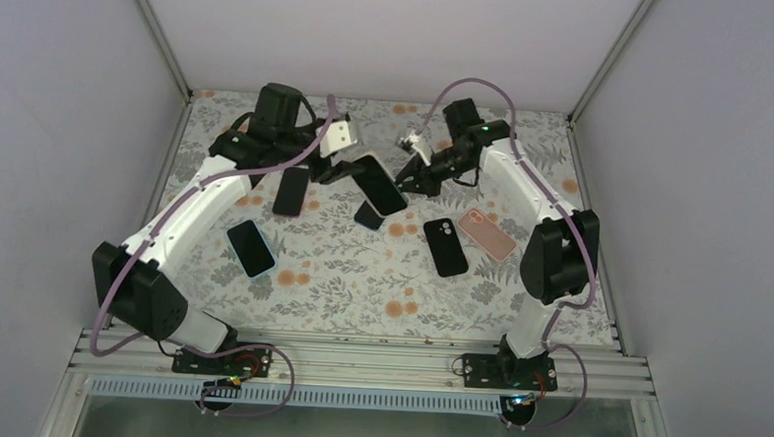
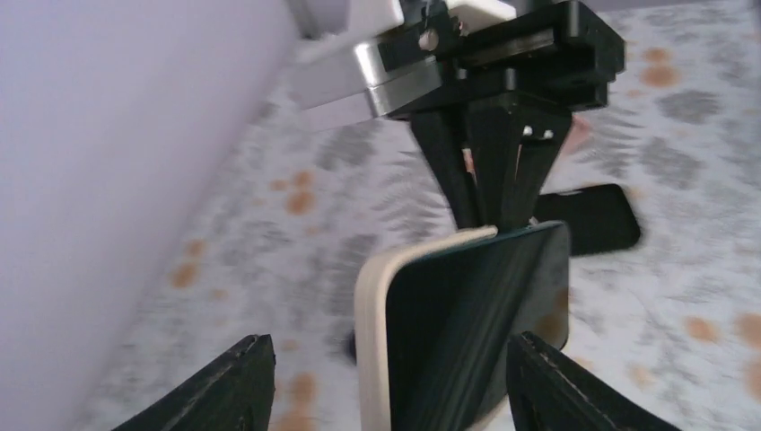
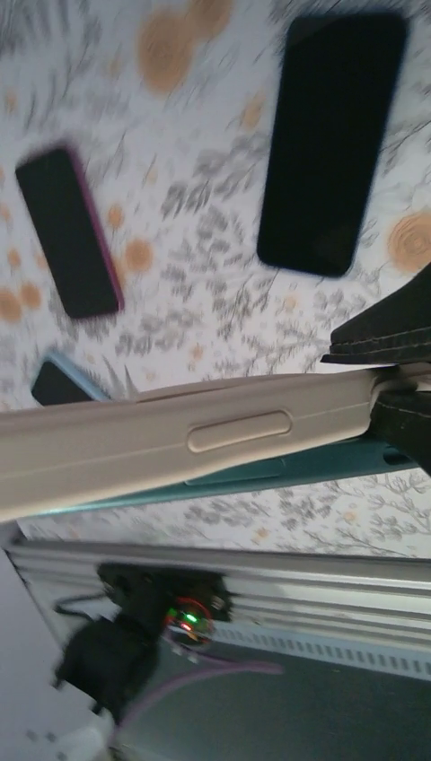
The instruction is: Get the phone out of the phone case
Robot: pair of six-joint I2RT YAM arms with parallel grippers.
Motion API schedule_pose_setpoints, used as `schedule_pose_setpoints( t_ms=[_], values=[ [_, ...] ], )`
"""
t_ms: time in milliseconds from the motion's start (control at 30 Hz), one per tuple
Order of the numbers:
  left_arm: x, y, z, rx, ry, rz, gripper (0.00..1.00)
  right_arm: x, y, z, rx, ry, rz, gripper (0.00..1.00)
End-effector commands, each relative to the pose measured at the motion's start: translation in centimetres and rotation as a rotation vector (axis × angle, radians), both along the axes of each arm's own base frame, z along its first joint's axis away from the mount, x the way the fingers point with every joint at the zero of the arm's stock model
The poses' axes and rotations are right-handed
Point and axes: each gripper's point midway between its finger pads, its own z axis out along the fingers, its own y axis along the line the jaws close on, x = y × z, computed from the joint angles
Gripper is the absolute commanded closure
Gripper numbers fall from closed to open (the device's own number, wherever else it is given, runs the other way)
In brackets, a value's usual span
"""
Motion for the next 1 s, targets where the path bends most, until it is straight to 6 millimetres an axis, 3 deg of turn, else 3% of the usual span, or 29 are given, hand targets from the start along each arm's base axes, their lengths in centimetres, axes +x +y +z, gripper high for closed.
schedule_pose_setpoints(
  t_ms=[0,133,233,400,600,867,967],
  values=[
    [4.5,1.8,4.9,-0.042,-0.238,0.248,0.32,5.6,-3.6,4.7,0.128,-0.024,-0.302,0.96],
    [5.6,1.7,6.2,-0.064,-0.3,0.335,0.21,10.3,-7.3,5.9,0.101,-0.098,-0.551,0.96],
    [4.9,-0.7,6.4,-0.051,-0.355,0.305,0.21,13.2,-9.6,7.9,0.115,-0.155,-0.699,0.96],
    [5.9,-4.9,4.7,-0.013,-0.409,0.36,0.21,16.0,-10.7,13.2,0.149,-0.274,-0.821,0.96],
    [5.2,-9.5,7.0,-0.157,-0.536,0.368,0.14,16.6,-10.1,15.6,0.194,-0.335,-0.882,0.96],
    [8.8,-11.8,8.4,-0.293,-0.547,0.482,0.03,15.6,-8.7,14.8,0.22,-0.276,-0.864,0.97],
    [10.1,-12.8,7.3,-0.279,-0.532,0.503,0.03,15.1,-8.5,14.9,0.229,-0.267,-0.85,0.97]
  ],
)
